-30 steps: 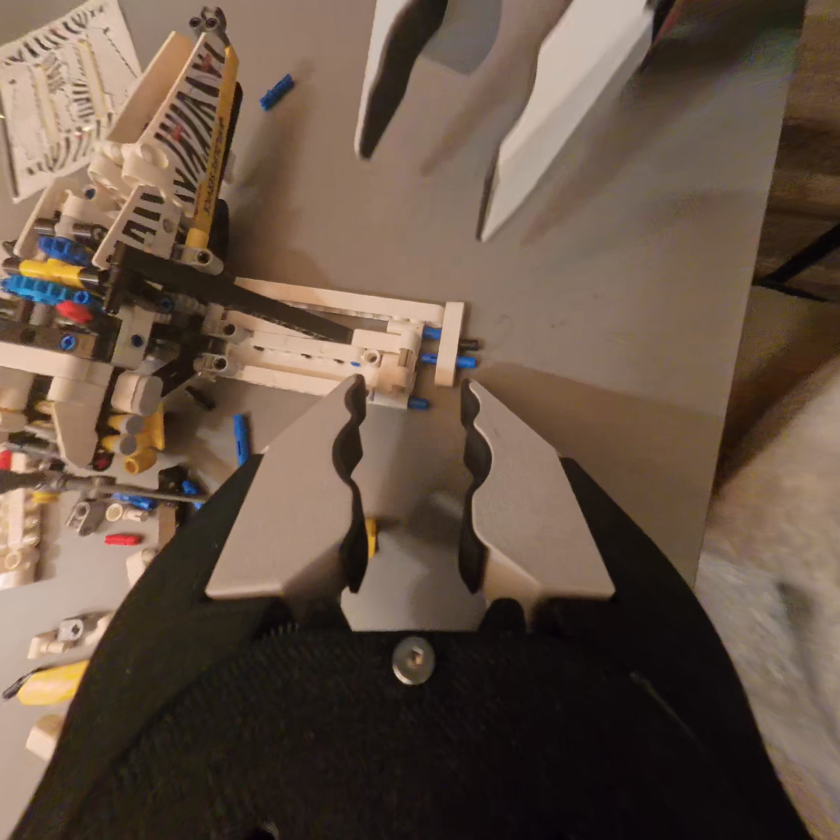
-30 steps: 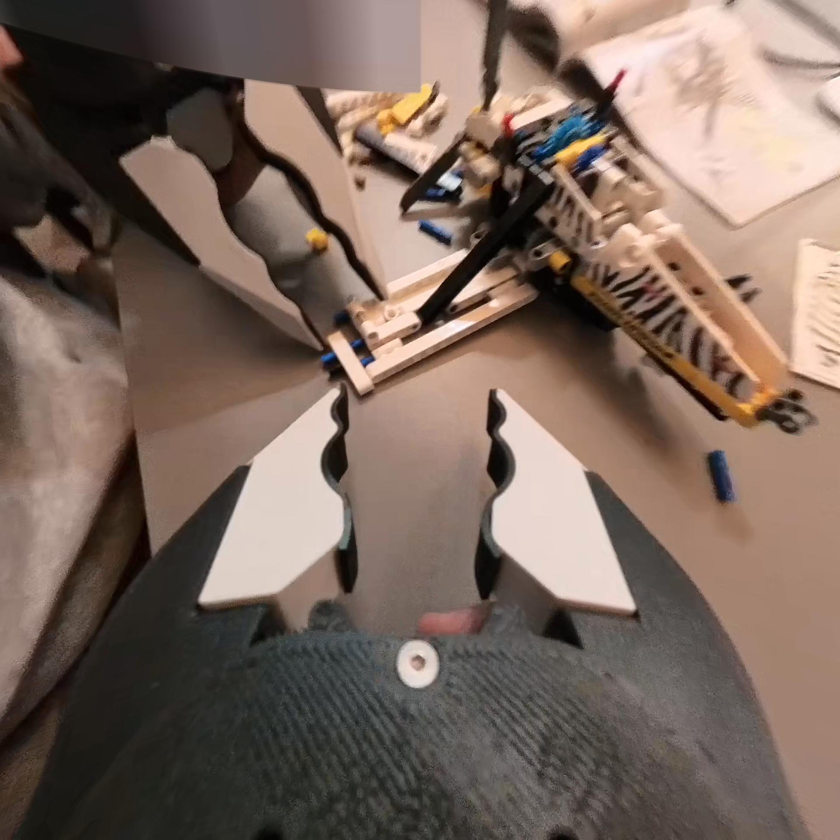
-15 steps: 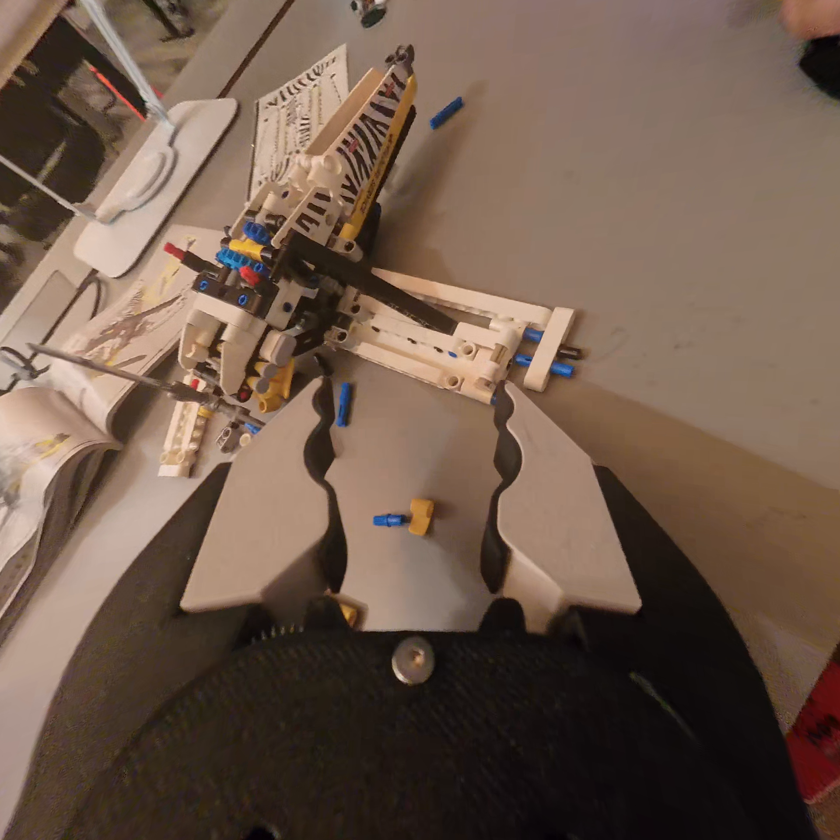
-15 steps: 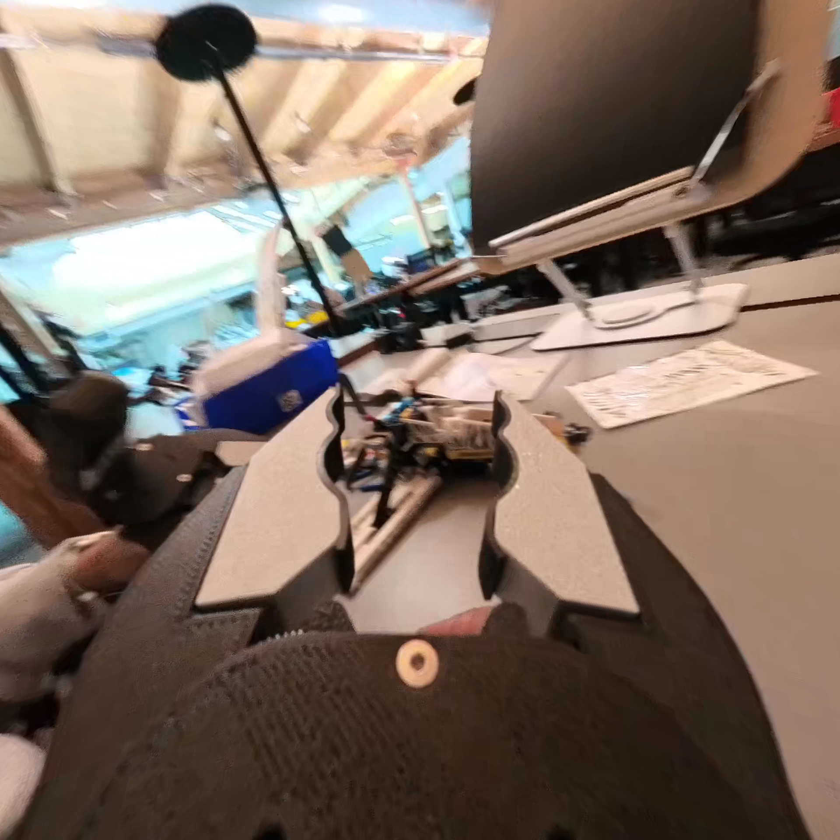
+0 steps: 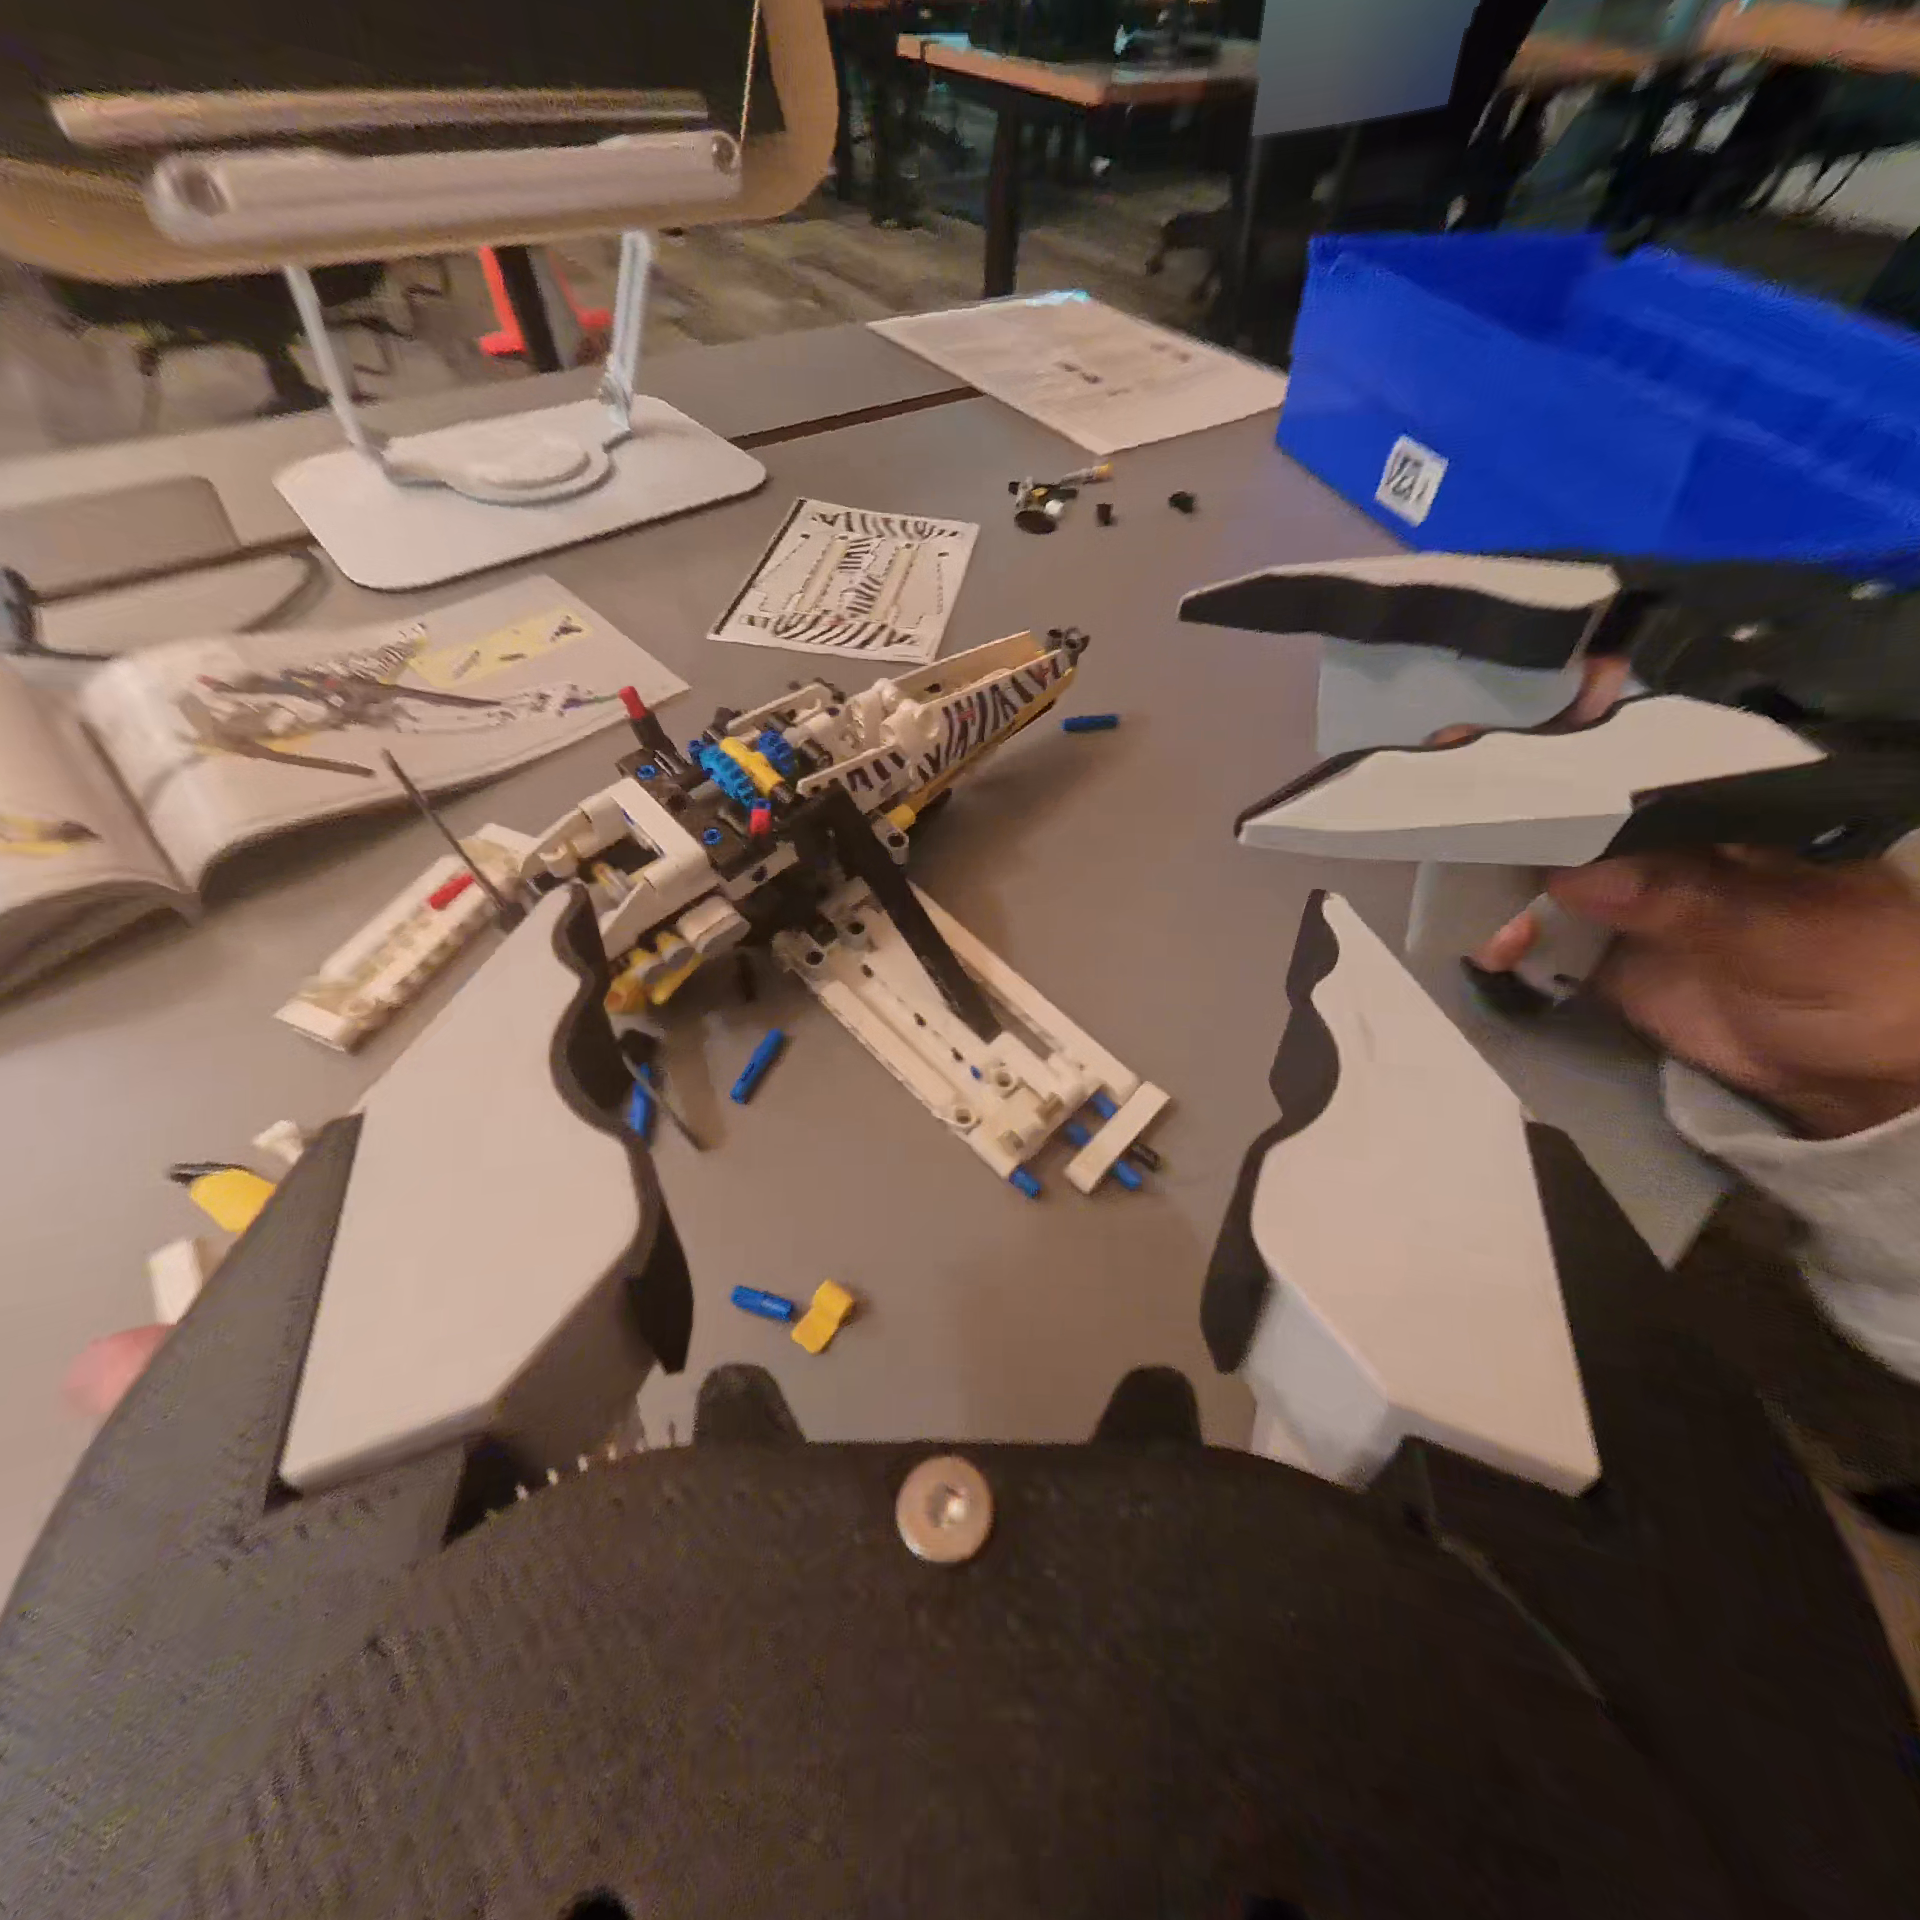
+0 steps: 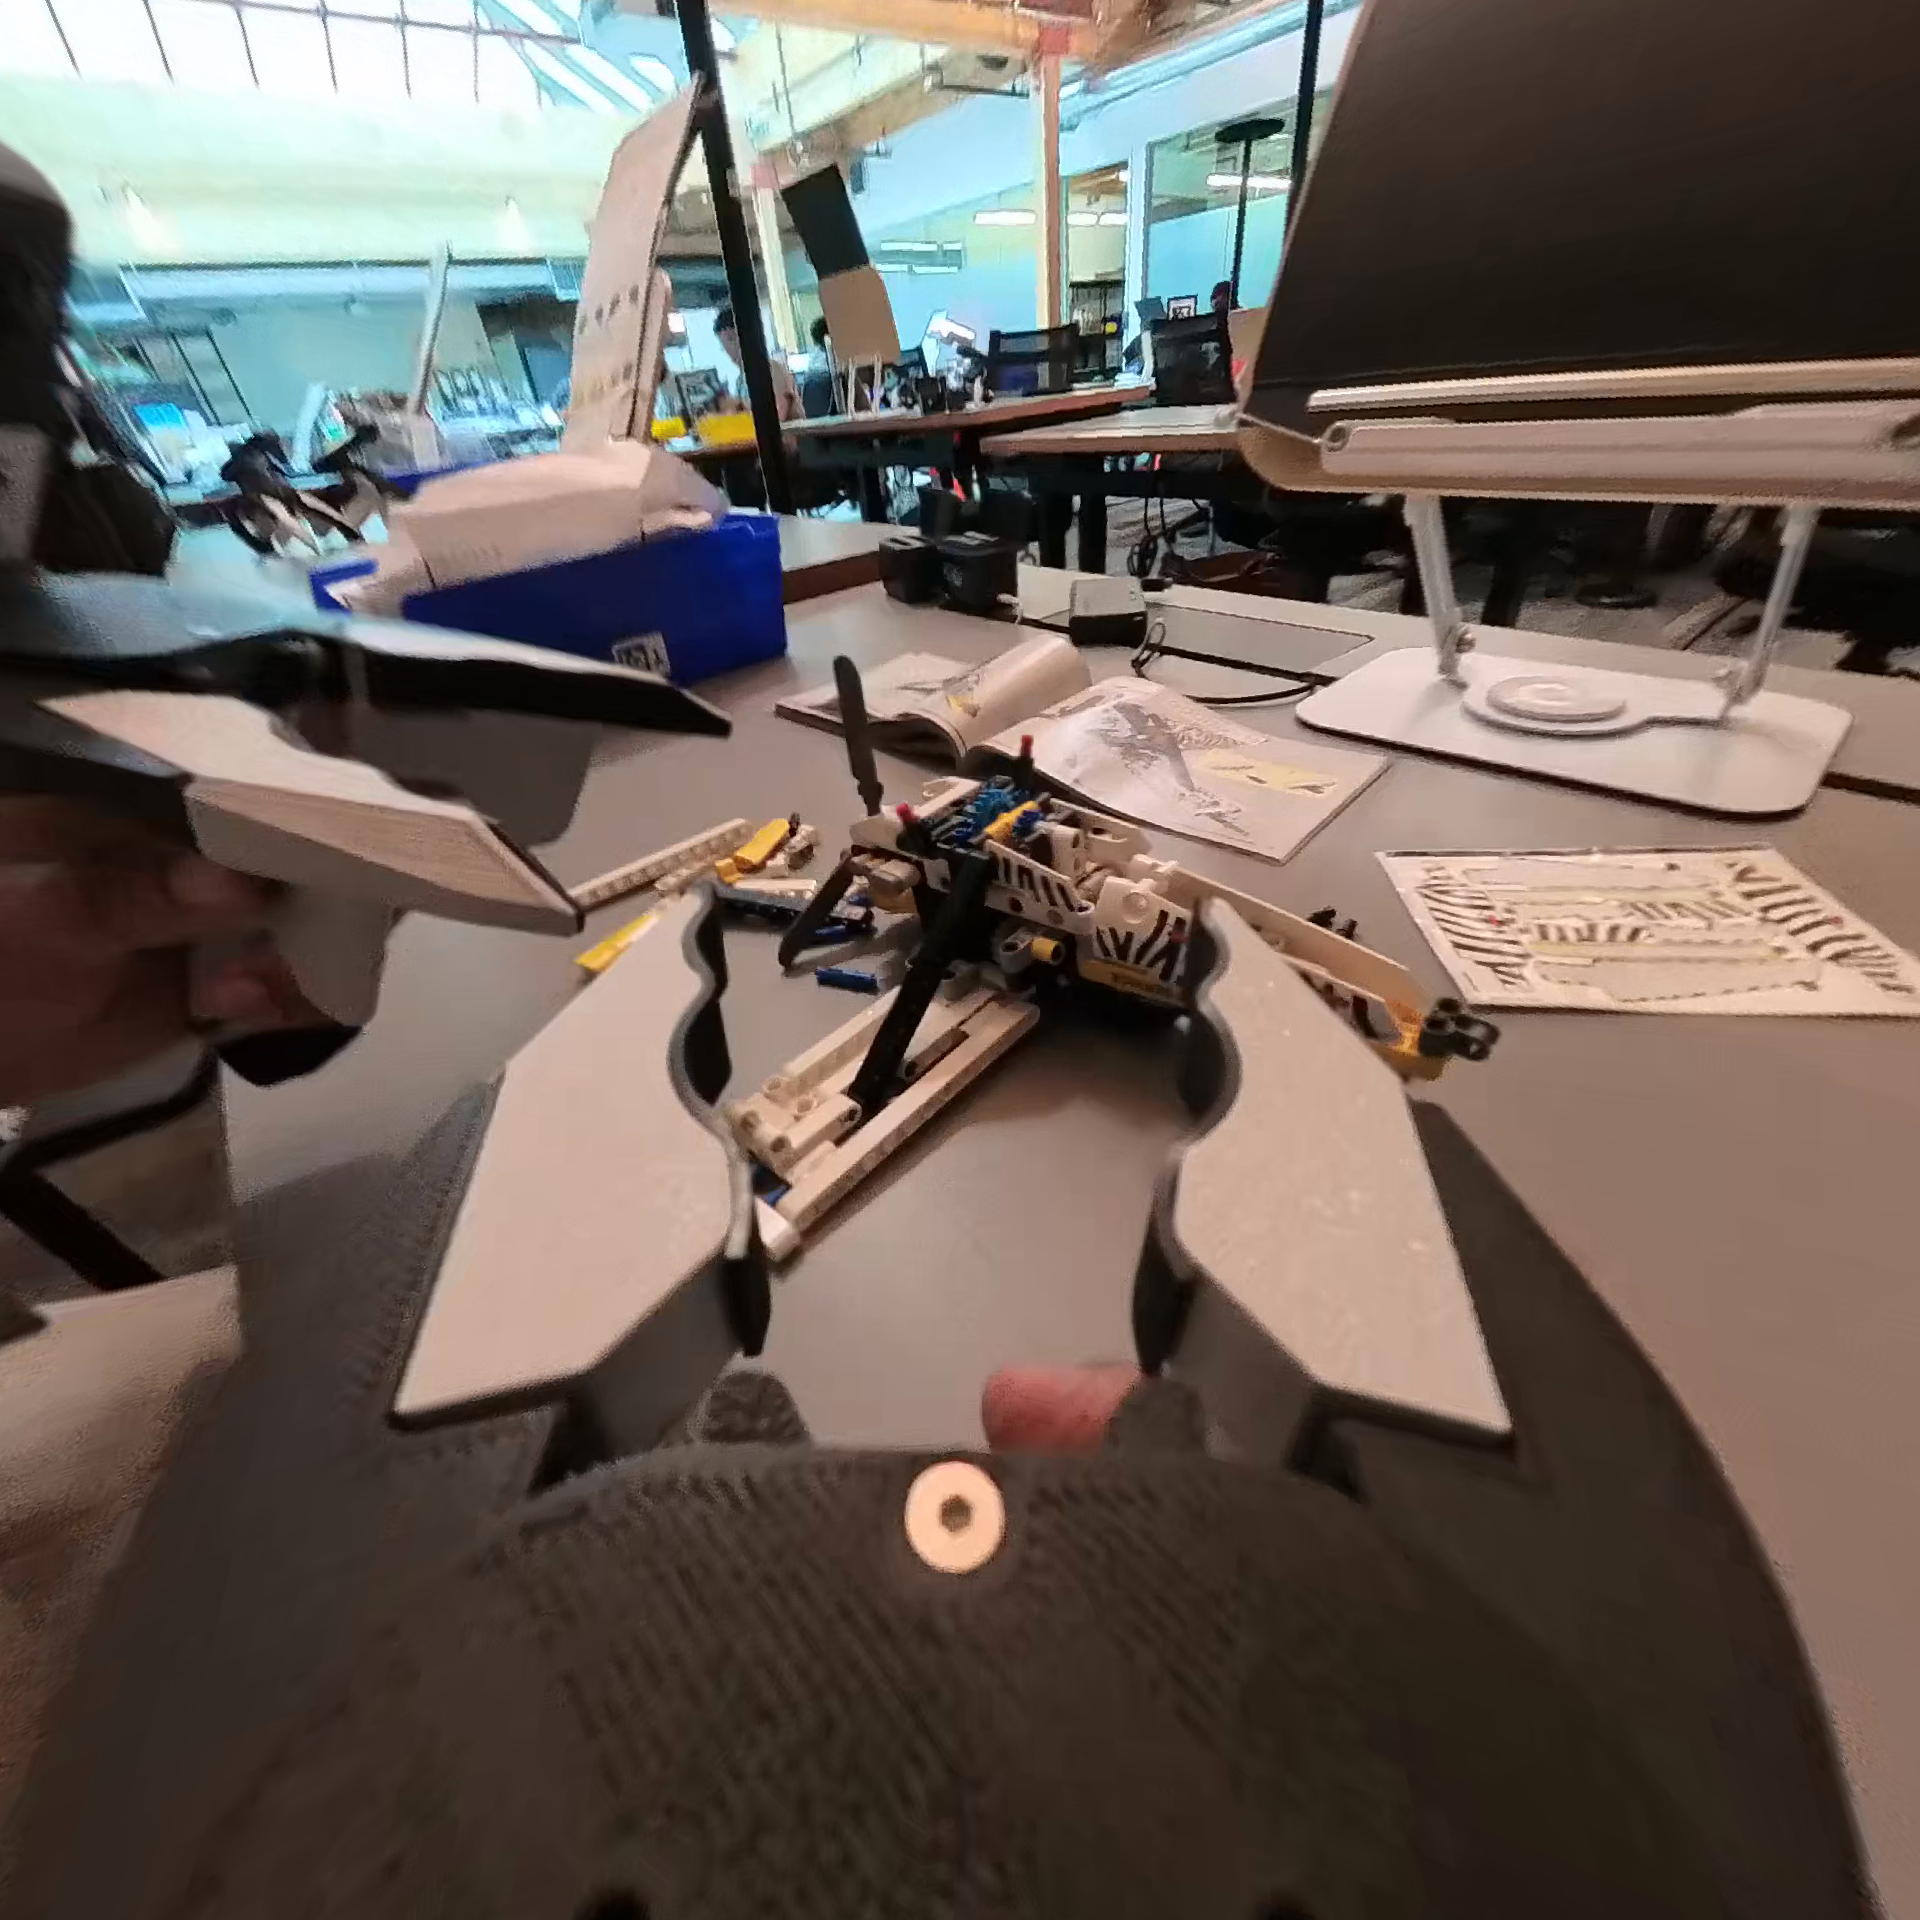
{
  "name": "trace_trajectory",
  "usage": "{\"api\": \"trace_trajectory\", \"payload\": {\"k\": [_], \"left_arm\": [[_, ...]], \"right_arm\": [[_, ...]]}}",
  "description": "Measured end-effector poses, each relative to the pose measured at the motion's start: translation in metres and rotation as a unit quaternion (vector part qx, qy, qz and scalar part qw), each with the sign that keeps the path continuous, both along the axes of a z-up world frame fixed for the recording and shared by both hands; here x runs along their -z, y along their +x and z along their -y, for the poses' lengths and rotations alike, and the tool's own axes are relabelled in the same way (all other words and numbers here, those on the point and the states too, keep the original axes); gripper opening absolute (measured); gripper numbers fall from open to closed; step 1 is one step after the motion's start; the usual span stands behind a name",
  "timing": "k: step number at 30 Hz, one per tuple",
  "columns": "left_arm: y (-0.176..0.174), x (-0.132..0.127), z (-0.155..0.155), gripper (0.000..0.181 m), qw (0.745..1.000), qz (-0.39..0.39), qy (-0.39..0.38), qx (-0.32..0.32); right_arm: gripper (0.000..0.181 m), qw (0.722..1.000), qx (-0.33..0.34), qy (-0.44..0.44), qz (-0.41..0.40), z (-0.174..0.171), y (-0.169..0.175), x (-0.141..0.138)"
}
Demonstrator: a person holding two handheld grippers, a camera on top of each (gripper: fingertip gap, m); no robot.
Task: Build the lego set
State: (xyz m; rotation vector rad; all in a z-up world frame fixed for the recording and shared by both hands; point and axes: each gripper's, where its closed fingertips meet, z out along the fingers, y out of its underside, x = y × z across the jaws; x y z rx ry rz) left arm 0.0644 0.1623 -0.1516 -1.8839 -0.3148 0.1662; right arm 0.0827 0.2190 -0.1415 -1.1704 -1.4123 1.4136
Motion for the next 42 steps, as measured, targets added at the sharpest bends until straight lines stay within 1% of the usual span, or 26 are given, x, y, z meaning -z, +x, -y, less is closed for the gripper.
{"api": "trace_trajectory", "payload": {"k": [3, 4, 5, 7, 8, 9, 10, 11, 12, 14, 16, 18, 21, 23, 25, 28, 30, 32, 34, 35, 37, 39, 40, 42], "left_arm": [[-0.001, -0.001, -0.002, 0.127, 0.998, -0.063, -0.020, -0.013], [-0.002, -0.004, -0.003, 0.122, 0.997, -0.074, -0.014, -0.014], [-0.004, -0.008, -0.003, 0.108, 0.996, -0.085, -0.008, -0.015], [-0.016, -0.020, 0.000, 0.060, 0.992, -0.123, 0.001, -0.042], [-0.021, -0.028, 0.000, 0.052, 0.989, -0.141, 0.012, -0.048], [-0.025, -0.036, -0.001, 0.046, 0.987, -0.152, 0.025, -0.054], [-0.027, -0.043, -0.003, 0.032, 0.986, -0.156, 0.034, -0.052], [-0.029, -0.048, -0.006, 0.015, 0.986, -0.153, 0.044, -0.050], [-0.029, -0.054, -0.008, 0.000, 0.986, -0.145, 0.062, -0.046], [-0.038, -0.061, -0.009, 0.000, 0.986, -0.119, 0.094, -0.065], [-0.047, -0.056, -0.010, 0.000, 0.987, -0.093, 0.098, -0.082], [-0.050, -0.049, -0.010, 0.000, 0.988, -0.092, 0.086, -0.086], [-0.045, -0.044, -0.007, 0.000, 0.986, -0.127, 0.080, -0.074], [-0.045, -0.041, 0.000, 0.000, 0.981, -0.154, 0.076, -0.091], [-0.045, -0.041, 0.007, 0.000, 0.975, -0.176, 0.078, -0.111], [-0.055, -0.050, 0.029, 0.000, 0.954, -0.198, 0.109, -0.197], [-0.063, -0.049, 0.042, 0.000, 0.942, -0.218, 0.079, -0.243], [-0.068, -0.048, 0.052, 0.000, 0.934, -0.226, 0.055, -0.271], [-0.067, -0.049, 0.058, 0.000, 0.936, -0.205, 0.058, -0.280], [-0.065, -0.048, 0.060, 0.004, 0.941, -0.185, 0.064, -0.276], [-0.063, -0.045, 0.063, 0.005, 0.949, -0.133, 0.074, -0.276], [-0.060, -0.041, 0.064, 0.000, 0.956, -0.075, 0.088, -0.270], [-0.058, -0.040, 0.064, 0.000, 0.959, -0.048, 0.100, -0.262], [-0.056, -0.037, 0.063, 0.000, 0.960, -0.004, 0.116, -0.254]], "right_arm": [[0.090, 0.999, 0.011, 0.040, -0.004, 0.003, -0.003, 0.002], [0.090, 0.999, 0.011, 0.046, -0.005, 0.004, -0.003, 0.002], [0.090, 0.999, 0.006, 0.045, -0.010, 0.007, -0.003, 0.001], [0.095, 0.999, -0.009, 0.025, -0.026, 0.011, -0.002, -0.004], [0.100, 0.999, -0.018, 0.016, -0.032, 0.011, 0.000, -0.007], [0.100, 0.999, -0.022, 0.005, -0.041, 0.010, 0.002, -0.009], [0.100, 0.998, -0.024, -0.008, -0.051, 0.007, 0.004, -0.013], [0.098, 0.997, -0.026, -0.022, -0.062, 0.004, 0.007, -0.016], [0.094, 0.996, -0.028, -0.037, -0.074, 0.002, 0.009, -0.020], [0.085, 0.992, -0.031, -0.067, -0.106, -0.004, 0.015, -0.028], [0.077, 0.984, -0.028, -0.107, -0.141, -0.011, 0.021, -0.037], [0.078, 0.979, -0.033, -0.134, -0.148, -0.014, 0.021, -0.039], [0.077, 0.983, -0.031, -0.120, -0.136, -0.011, 0.017, -0.036], [0.077, 0.986, 0.000, -0.094, -0.140, -0.016, 0.014, -0.036], [0.073, 0.987, 0.029, -0.069, -0.142, -0.021, 0.013, -0.035], [0.076, 0.988, 0.052, -0.063, -0.132, -0.029, 0.010, -0.033], [0.081, 0.989, 0.062, -0.074, -0.116, -0.034, 0.006, -0.029], [0.080, 0.990, 0.071, -0.089, -0.081, -0.038, -0.002, -0.023], [0.080, 0.991, 0.063, -0.104, -0.046, -0.036, -0.009, -0.023], [0.075, 0.992, 0.062, -0.104, -0.041, -0.035, -0.011, -0.027], [0.066, 0.992, 0.071, -0.089, -0.054, -0.035, -0.012, -0.040], [0.074, 0.991, 0.090, -0.065, -0.074, -0.039, -0.012, -0.052], [0.074, 0.991, 0.095, -0.051, -0.078, -0.039, -0.013, -0.056], [0.070, 0.992, 0.096, -0.032, -0.073, -0.038, -0.016, -0.057]]}}
